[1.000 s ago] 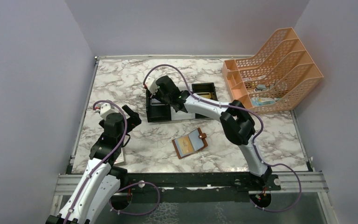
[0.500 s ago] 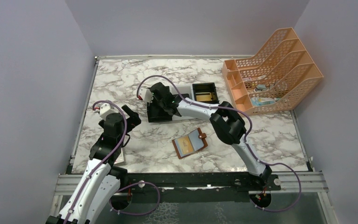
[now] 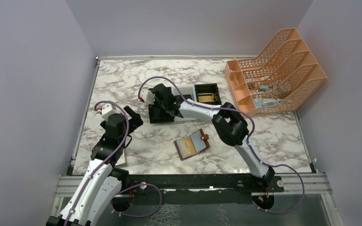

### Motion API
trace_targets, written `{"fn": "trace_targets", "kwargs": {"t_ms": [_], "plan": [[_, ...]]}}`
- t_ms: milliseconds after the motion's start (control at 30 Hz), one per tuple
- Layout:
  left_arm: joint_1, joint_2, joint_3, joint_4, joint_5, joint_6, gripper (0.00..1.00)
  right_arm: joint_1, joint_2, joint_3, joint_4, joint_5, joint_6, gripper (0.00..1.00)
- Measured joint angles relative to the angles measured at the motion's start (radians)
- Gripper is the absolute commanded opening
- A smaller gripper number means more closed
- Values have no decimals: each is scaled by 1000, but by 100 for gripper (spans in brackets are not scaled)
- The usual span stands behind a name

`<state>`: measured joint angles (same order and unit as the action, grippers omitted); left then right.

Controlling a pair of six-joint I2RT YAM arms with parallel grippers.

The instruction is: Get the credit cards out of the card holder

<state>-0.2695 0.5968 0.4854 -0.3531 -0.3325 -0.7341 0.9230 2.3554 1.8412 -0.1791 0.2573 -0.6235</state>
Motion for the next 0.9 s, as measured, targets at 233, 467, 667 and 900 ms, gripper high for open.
{"fn": "trace_targets", "kwargs": {"t_ms": [233, 467, 667, 900], "plan": [[0, 24, 0, 1, 23, 1, 99, 0, -21, -3, -24, -49, 43, 32], [0, 30, 0, 1, 70, 0, 99, 0, -148, -84, -27, -76, 129, 32], [0, 44, 0, 16, 177, 0, 99, 0, -390, -307, 16, -92, 377, 32], [0, 54, -45, 117, 363, -26, 99, 0, -769, -703, 81, -137, 746, 34]]}}
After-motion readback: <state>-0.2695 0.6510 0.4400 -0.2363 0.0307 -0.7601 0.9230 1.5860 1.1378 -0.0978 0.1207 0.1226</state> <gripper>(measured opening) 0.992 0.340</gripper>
